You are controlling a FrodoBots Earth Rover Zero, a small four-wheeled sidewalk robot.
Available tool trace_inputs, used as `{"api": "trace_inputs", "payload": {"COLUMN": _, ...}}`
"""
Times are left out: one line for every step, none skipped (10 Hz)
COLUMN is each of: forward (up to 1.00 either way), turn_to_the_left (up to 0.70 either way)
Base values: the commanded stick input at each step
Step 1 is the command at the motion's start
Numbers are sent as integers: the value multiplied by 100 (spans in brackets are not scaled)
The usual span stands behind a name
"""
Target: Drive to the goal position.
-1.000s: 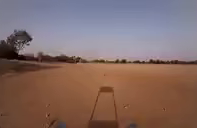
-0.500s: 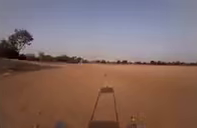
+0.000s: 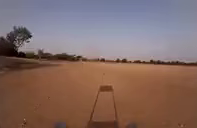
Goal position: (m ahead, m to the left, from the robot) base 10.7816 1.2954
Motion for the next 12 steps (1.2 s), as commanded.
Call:
{"api": "trace_inputs", "payload": {"forward": 59, "turn_to_the_left": 0}}
{"api": "trace_inputs", "payload": {"forward": 59, "turn_to_the_left": 0}}
{"api": "trace_inputs", "payload": {"forward": 59, "turn_to_the_left": 0}}
{"api": "trace_inputs", "payload": {"forward": 59, "turn_to_the_left": 0}}
{"api": "trace_inputs", "payload": {"forward": 59, "turn_to_the_left": 0}}
{"api": "trace_inputs", "payload": {"forward": 59, "turn_to_the_left": 0}}
{"api": "trace_inputs", "payload": {"forward": 59, "turn_to_the_left": 0}}
{"api": "trace_inputs", "payload": {"forward": 59, "turn_to_the_left": 0}}
{"api": "trace_inputs", "payload": {"forward": 59, "turn_to_the_left": 0}}
{"api": "trace_inputs", "payload": {"forward": 59, "turn_to_the_left": 0}}
{"api": "trace_inputs", "payload": {"forward": 59, "turn_to_the_left": 0}}
{"api": "trace_inputs", "payload": {"forward": 59, "turn_to_the_left": 0}}
